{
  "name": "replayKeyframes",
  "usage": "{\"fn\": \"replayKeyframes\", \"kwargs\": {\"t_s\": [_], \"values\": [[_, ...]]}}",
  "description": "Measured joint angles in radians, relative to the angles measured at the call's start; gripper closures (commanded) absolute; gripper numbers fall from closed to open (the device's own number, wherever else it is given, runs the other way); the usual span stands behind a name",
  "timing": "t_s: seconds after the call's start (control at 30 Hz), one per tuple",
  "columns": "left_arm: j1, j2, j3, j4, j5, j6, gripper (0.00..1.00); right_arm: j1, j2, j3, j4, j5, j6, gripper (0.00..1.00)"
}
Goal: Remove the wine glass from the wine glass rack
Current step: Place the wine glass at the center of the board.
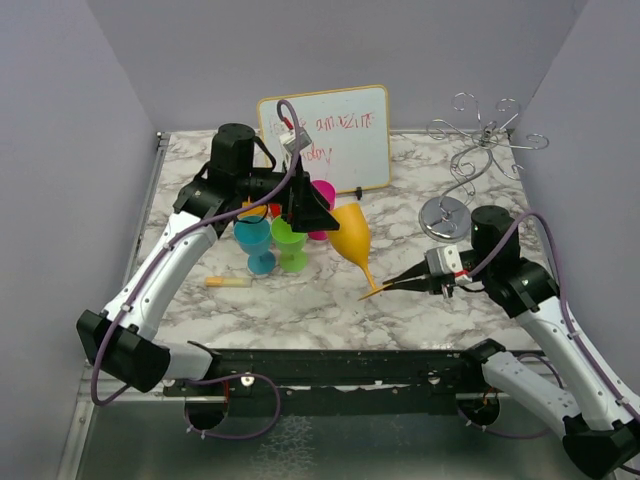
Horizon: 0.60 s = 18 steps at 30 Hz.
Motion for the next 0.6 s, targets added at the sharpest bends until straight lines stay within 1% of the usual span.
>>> {"fn": "replayKeyframes", "kwargs": {"t_s": [0.07,0.23,0.3,0.5,0.6], "values": [[0.000,0.016,0.008,0.000,0.061,0.006,0.06,0.000,-0.005,-0.010,-0.010,-0.020,-0.021,0.99],[0.000,0.055,0.017,-0.001,0.187,0.025,0.17,0.000,-0.005,-0.014,-0.044,-0.034,-0.073,0.99],[0.000,0.060,0.017,-0.002,0.235,0.034,0.23,0.000,-0.007,-0.014,-0.051,-0.033,-0.086,0.99],[-0.005,0.059,0.017,-0.002,0.343,0.065,0.45,0.000,-0.023,-0.024,-0.049,-0.033,-0.094,0.99],[-0.013,0.059,0.017,0.000,0.367,0.080,0.50,0.001,-0.023,-0.024,-0.049,-0.034,-0.098,0.97]]}}
